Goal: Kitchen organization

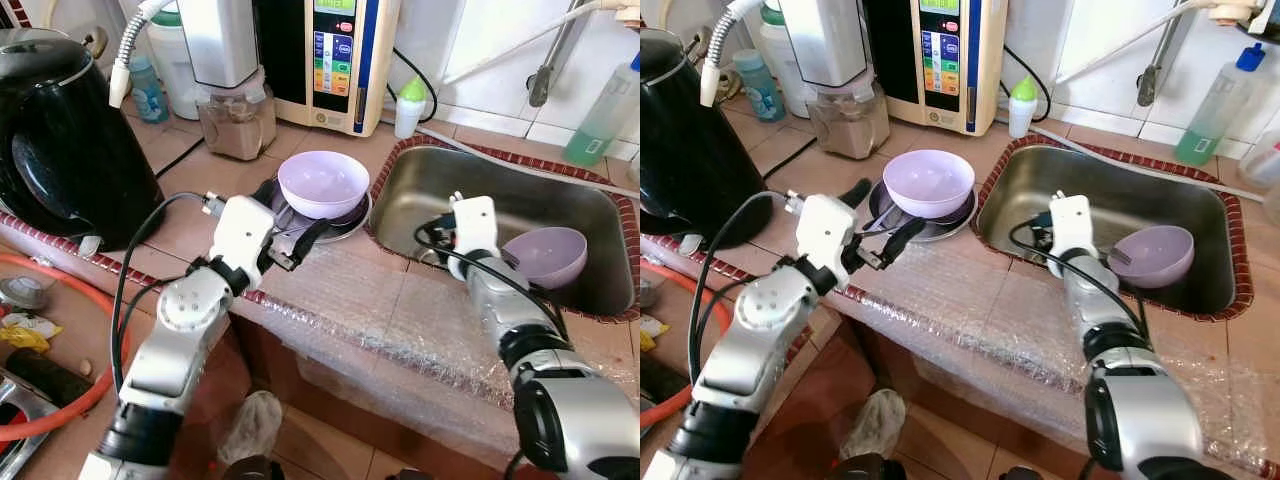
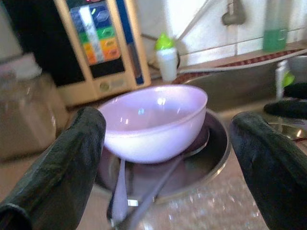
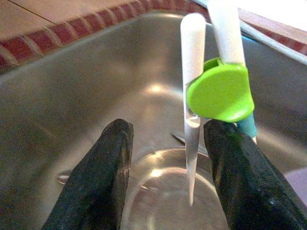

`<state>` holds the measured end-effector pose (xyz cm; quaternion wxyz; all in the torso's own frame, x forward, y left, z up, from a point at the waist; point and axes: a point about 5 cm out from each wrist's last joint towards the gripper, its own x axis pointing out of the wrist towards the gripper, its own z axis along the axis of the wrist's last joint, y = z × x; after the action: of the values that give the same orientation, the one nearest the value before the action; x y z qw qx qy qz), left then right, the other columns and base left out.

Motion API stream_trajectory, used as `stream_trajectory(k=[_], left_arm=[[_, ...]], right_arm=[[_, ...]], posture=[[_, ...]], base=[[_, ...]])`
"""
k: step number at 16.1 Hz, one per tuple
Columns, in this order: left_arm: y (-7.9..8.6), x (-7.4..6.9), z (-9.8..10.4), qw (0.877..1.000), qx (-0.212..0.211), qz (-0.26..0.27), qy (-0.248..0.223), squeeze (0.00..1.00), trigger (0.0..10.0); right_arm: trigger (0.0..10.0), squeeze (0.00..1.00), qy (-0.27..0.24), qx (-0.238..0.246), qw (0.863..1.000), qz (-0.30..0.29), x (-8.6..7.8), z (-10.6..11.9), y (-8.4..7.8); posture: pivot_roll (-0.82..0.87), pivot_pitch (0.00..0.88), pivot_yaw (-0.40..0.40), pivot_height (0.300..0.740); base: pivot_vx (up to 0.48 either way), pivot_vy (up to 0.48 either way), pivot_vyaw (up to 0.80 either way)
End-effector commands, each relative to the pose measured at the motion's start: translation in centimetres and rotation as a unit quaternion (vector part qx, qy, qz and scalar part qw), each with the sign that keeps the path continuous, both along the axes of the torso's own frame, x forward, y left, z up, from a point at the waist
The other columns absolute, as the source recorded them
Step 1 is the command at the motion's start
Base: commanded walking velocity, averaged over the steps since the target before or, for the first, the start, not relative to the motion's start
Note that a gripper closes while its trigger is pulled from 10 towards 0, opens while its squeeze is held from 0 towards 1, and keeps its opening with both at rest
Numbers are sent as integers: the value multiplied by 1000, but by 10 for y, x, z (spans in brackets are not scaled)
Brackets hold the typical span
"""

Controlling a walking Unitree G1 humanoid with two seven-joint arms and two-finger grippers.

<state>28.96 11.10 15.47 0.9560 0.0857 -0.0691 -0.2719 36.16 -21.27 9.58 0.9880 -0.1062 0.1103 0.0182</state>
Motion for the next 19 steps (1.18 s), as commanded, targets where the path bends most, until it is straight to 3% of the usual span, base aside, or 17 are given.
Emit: stream_trajectory(k=[1, 2, 3, 5, 6, 7, 8, 9, 10, 11, 12, 13, 14, 15, 16, 19], left_arm=[[1, -1, 0, 1000, -3, 13, 1, 1000, 10000], [0, -3, -1, 1000, -4, 14, 0, 1000, 10000], [-1, -4, -2, 1000, -6, 18, -2, 1000, 10000], [0, -4, 0, 999, -12, 37, -3, 1000, 10000], [0, -5, 1, 999, -13, 38, -3, 1000, 10000], [0, -5, 2, 999, -14, 38, -3, 1000, 10000], [0, -5, 2, 999, -10, 37, -5, 682, 10000], [1, -4, 3, 999, -9, 36, -6, 153, 10000], [1, -4, 4, 999, -8, 35, -6, 0, 10000], [0, -3, 4, 999, -8, 34, -7, 0, 10000], [-3, -3, 5, 999, -9, 30, -8, 0, 10000], [-4, -3, 5, 1000, -9, 28, -9, 0, 10000], [-7, -3, 5, 1000, -8, 24, -9, 0, 10000], [-7, -3, 5, 1000, -8, 23, -10, 0, 10000], [-8, -2, 5, 1000, -8, 22, -10, 0, 10000], [-11, -1, 4, 1000, -9, 18, -8, 0, 10000]], right_arm=[[10000, 1000, 13, -6, 1000, -11, -5, -7, -7], [10000, 1000, 14, -5, 1000, -14, -6, -7, -10], [10000, 1000, 30, 29, 999, -12, -7, -11, -10], [10000, 1000, 30, 8, 998, 50, -9, -12, -2], [10000, 1000, 62, 32, 996, 60, -12, -20, 1], [10000, 1000, 58, -35, 995, 73, -13, -20, 1], [10000, 1000, 62, 6, 995, 76, -13, -21, 2], [10000, 1000, 33, -42, 995, 83, -9, -11, 1], [10000, 1000, 35, 19, 997, 60, -4, -5, -1], [10000, 1000, 22, -42, 997, 58, -1, 2, -6], [10000, 1000, 10, -89, 989, 120, 1, 9, 3], [10000, 1000, -2, -124, 982, 140, 1, 11, 6], [10000, 1000, 37, -104, 965, 240, -8, -1, 22], [10000, 1000, 30, -149, 959, 241, -8, -1, 20], [10000, 1000, 27, -157, 949, 271, -10, -1, 24], [10000, 1000, -26, -236, 932, 275, -8, 10, 23]], posture=[[-3, 0, 60, 740], [-6, 0, 71, 740], [-5, 0, 72, 740], [9, 0, 68, 740], [14, 0, 69, 740], [14, 0, 69, 740], [14, 0, 69, 740], [19, 0, 73, 740], [18, 0, 74, 740], [14, 0, 73, 740], [10, 0, 74, 740], [9, 0, 73, 740], [7, 0, 72, 740], [5, 0, 73, 740], [5, 0, 71, 740], [1, 0, 71, 740]], base=[[0, 0, 0], [0, 0, 0], [0, 0, 0], [0, 0, 0], [0, 0, 0], [0, 0, 0], [0, 0, 0], [0, 0, 0], [0, 0, 0], [0, 0, 0], [0, 0, 0], [0, 0, 0], [0, 0, 0], [0, 0, 0], [0, 0, 0], [0, 0, 0]])
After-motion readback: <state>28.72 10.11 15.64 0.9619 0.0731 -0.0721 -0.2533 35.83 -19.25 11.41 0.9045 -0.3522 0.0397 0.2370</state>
